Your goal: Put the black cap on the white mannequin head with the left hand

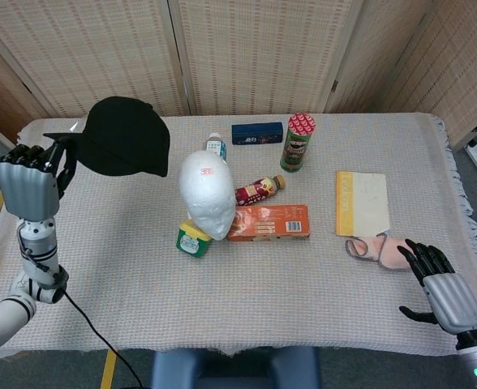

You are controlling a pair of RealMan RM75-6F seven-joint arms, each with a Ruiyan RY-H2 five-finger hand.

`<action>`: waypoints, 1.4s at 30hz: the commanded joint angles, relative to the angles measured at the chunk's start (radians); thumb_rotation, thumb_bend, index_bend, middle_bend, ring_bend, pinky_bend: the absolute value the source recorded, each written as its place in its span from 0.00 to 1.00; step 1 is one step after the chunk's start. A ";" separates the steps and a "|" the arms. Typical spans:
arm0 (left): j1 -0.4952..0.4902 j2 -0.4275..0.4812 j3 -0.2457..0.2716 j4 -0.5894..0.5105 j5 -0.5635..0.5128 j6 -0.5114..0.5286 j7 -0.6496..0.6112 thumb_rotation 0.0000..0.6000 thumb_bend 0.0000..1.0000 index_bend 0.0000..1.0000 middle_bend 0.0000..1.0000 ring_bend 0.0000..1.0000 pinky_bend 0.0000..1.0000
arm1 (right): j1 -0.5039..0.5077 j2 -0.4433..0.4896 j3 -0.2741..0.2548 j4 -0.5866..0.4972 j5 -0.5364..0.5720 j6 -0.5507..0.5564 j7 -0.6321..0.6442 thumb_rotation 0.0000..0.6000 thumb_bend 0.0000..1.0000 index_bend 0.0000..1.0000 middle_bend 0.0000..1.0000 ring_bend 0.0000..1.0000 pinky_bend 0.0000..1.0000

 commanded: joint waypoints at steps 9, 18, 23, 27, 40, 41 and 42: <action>-0.212 -0.083 -0.059 0.058 0.003 -0.144 0.075 1.00 0.52 0.68 1.00 1.00 1.00 | 0.017 0.000 0.019 0.014 0.050 -0.036 0.012 1.00 0.01 0.00 0.00 0.00 0.00; -0.292 -0.201 -0.036 0.141 0.018 -0.170 0.080 1.00 0.52 0.68 1.00 1.00 1.00 | 0.025 0.009 0.024 0.019 0.063 -0.051 0.034 1.00 0.01 0.00 0.00 0.00 0.00; -0.306 -0.245 -0.025 0.159 0.016 -0.174 0.089 1.00 0.52 0.69 1.00 1.00 1.00 | 0.024 0.022 0.025 0.016 0.060 -0.048 0.060 1.00 0.01 0.00 0.00 0.00 0.00; -0.330 -0.274 -0.020 0.168 0.020 -0.183 0.097 1.00 0.52 0.68 1.00 1.00 1.00 | 0.017 0.032 0.027 0.015 0.048 -0.026 0.081 1.00 0.01 0.00 0.00 0.00 0.00; -0.244 -0.310 0.048 0.147 0.043 -0.106 0.095 1.00 0.52 0.69 1.00 1.00 1.00 | 0.014 0.053 0.024 0.019 0.030 -0.014 0.132 1.00 0.01 0.00 0.00 0.00 0.00; -0.221 -0.304 0.059 0.133 0.046 -0.095 0.098 1.00 0.52 0.69 1.00 1.00 1.00 | 0.011 0.055 0.024 0.018 0.026 -0.007 0.135 1.00 0.01 0.00 0.00 0.00 0.00; -0.202 -0.299 0.068 0.121 0.048 -0.088 0.098 1.00 0.52 0.69 1.00 1.00 1.00 | 0.009 0.057 0.023 0.017 0.021 -0.002 0.138 1.00 0.01 0.00 0.00 0.00 0.00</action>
